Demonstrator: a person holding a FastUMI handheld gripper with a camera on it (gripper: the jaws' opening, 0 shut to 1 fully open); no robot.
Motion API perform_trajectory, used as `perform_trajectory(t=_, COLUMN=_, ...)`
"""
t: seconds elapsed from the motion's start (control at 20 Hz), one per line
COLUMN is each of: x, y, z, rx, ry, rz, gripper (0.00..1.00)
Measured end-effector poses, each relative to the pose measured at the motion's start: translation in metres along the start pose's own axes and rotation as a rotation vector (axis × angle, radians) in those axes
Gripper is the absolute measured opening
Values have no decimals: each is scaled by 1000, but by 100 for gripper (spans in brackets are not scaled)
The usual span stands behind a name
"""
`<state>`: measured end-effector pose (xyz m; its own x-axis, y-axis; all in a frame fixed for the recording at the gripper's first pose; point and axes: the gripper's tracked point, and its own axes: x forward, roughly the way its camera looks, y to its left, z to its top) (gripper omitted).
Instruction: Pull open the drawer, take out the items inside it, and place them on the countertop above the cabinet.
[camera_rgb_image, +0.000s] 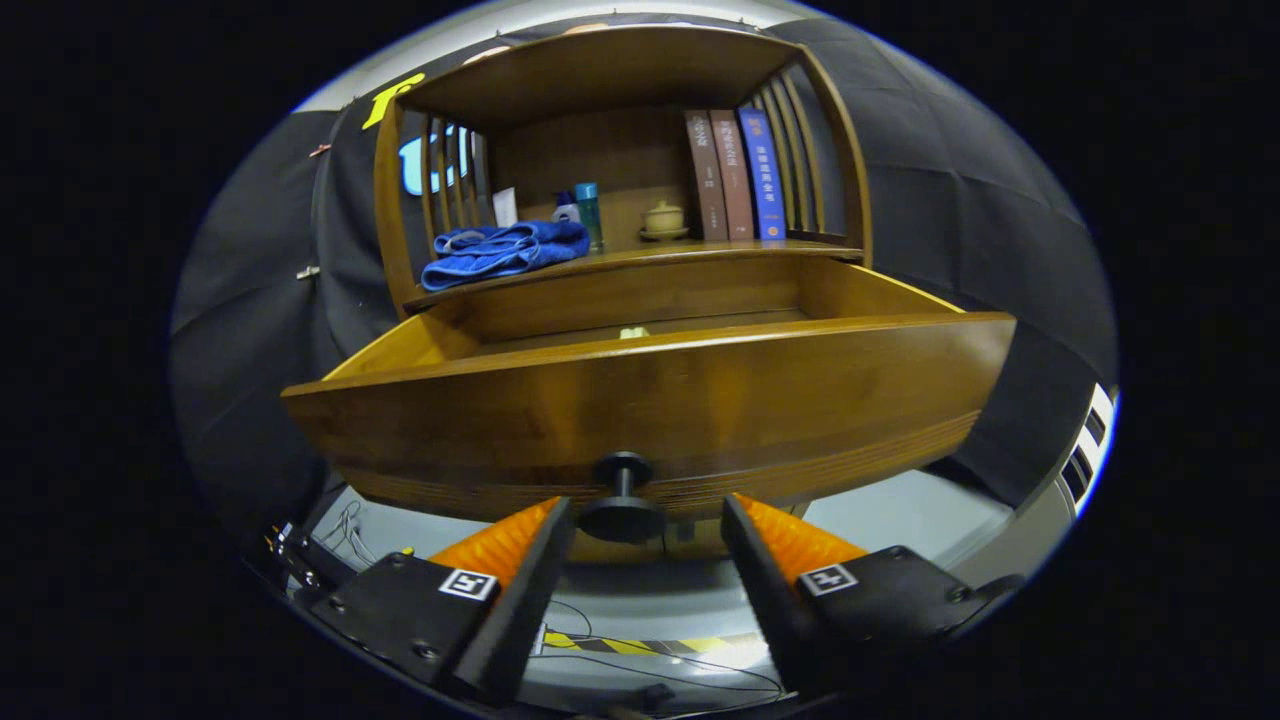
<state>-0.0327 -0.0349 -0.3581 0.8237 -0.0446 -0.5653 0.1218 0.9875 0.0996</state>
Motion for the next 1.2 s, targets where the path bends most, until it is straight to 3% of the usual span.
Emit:
perform_trajectory(t=0.05, x=-5, y=0, z=6, rx=4, ry=-7, rz=-3, gripper=100)
perform_trajectory(t=0.3, x=-27, y=18, z=69, rx=-7, ry=-80, rz=34, gripper=99)
perform_trajectory(t=0.65, x=33, y=37, z=154, rx=-61, ry=-2, rz=50, gripper=99)
perform_trajectory(t=1.0, x=134, y=32, z=139, rx=-84, ry=253, rz=-20, gripper=99)
perform_trajectory(t=1.2, x=162, y=27, z=111, rx=-87, ry=414, rz=-39, gripper=99)
